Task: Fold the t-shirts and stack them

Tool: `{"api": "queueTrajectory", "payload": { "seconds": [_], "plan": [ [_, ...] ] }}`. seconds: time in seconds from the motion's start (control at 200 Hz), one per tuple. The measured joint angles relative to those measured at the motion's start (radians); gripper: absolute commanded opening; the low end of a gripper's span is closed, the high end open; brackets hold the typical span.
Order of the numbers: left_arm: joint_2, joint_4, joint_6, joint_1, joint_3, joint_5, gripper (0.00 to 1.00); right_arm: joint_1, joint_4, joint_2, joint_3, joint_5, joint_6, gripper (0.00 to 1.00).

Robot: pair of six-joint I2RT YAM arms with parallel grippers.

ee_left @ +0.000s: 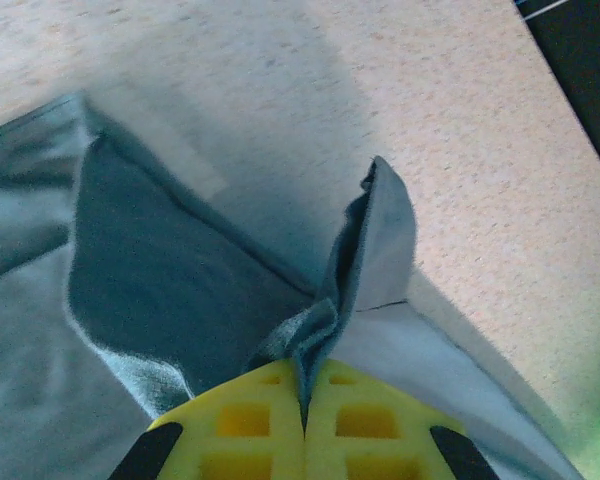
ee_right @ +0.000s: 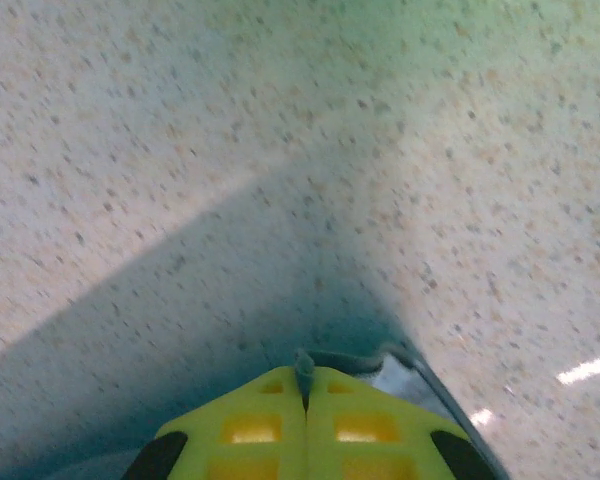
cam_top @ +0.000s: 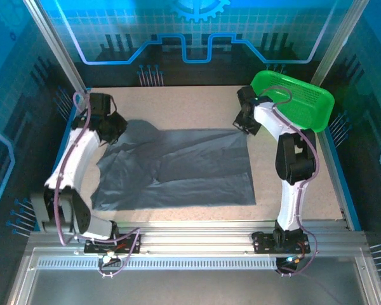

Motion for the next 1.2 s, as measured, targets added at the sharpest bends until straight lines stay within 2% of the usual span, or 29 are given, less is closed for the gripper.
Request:
{"api": "queueTrajectory", "payload": {
  "seconds": [0.265,0.47,0.785,1.2],
  "plan": [
    [-0.349,-0.12,-0.053,0.013,-0.242,-0.136,0.0,0.002,0.032,-0.145,-0.227,-0.033,-0.047,0.0],
    [-0.525,-0.241,-0.099,0.013,-0.359,-0.198,0.0,0.011,0.051,-0.268,-0.391,-0.064,-0.059,0.0],
    [-0.603,-0.366,-0.158,0.016,-0.425,-0.25,0.0,0.063,0.055,-0.344,-0.545,-0.09,-0.048,0.0],
    [-0.633,-0.406,-0.185,0.016,-0.511,-0.245,0.0,0.087,0.029,-0.379,-0.586,-0.063,-0.02,0.0]
  ]
}}
